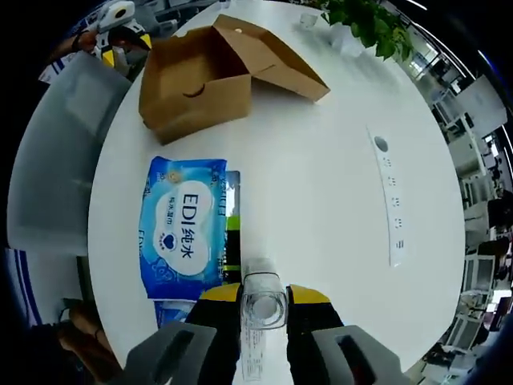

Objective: Operate the shoe box by opening the lid, removing the specified soft item, and placing it in the target area until the item is outside and the box remains undamaged.

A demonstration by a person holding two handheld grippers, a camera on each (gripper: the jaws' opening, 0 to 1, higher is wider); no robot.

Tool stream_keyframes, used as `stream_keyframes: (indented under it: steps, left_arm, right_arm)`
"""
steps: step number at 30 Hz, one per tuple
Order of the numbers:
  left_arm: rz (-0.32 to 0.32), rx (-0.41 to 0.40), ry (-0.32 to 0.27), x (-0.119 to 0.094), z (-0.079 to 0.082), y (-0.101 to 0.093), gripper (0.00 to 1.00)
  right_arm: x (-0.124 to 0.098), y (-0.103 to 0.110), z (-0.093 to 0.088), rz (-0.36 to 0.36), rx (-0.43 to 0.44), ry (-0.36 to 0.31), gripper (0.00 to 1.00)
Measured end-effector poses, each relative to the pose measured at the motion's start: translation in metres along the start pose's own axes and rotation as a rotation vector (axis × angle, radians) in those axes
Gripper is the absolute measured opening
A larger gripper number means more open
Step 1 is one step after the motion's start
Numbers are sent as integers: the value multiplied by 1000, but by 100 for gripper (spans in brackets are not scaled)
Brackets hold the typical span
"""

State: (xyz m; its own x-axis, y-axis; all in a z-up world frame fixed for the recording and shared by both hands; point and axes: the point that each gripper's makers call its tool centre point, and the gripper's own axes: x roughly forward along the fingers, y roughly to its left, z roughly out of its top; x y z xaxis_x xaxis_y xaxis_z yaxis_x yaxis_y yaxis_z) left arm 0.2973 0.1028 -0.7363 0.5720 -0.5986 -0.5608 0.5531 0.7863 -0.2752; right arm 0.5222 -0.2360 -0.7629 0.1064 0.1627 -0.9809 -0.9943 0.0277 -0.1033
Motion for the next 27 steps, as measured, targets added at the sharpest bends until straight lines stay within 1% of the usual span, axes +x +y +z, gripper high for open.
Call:
stream_keyframes:
  steps: [9, 18, 27]
  left_arm:
    - [2, -5, 5, 0, -1, 1, 49]
    - [3, -8, 7, 1, -2, 2, 49]
    - [3, -7, 9, 1, -3, 2, 49]
  right_arm:
    - [8, 0, -6, 15, -4, 18, 17]
    - [10, -1, -3, 24, 0, 13, 17]
    - [10, -1, -7, 24, 1, 26, 17]
